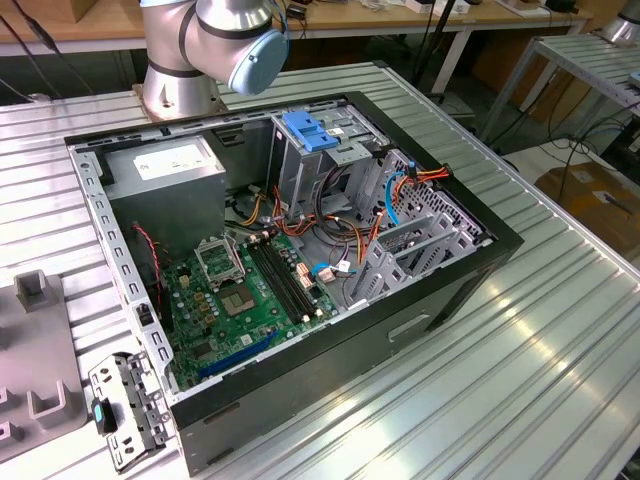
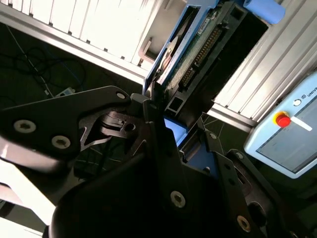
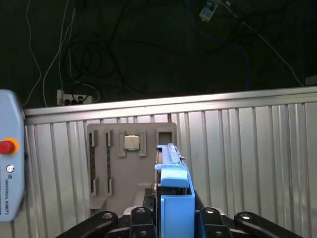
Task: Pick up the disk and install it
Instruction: 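Pick up the disk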
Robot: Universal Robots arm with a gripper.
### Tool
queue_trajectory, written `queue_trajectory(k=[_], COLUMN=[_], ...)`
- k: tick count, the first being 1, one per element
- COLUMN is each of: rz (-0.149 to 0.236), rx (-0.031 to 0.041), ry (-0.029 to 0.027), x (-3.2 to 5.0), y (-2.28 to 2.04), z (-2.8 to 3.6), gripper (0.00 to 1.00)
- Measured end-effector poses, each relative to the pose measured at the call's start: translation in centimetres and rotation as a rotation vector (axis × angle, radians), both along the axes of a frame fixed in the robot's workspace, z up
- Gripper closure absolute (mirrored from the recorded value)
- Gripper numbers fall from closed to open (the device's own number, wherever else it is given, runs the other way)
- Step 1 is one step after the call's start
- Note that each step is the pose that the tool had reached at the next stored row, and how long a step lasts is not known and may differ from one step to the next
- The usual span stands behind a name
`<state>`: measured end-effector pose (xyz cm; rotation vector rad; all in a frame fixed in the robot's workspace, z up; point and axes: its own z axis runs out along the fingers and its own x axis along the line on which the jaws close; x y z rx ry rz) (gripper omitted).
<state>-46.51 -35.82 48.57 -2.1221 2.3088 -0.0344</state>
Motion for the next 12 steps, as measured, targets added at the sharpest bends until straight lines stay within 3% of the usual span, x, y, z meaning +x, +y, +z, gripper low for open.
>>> queue_trajectory(k=[12], rz=[0.0], rx=[0.0], ry=[0.0004], x=[0.0], y=[0.0], z=[2.46], gripper=[0.64])
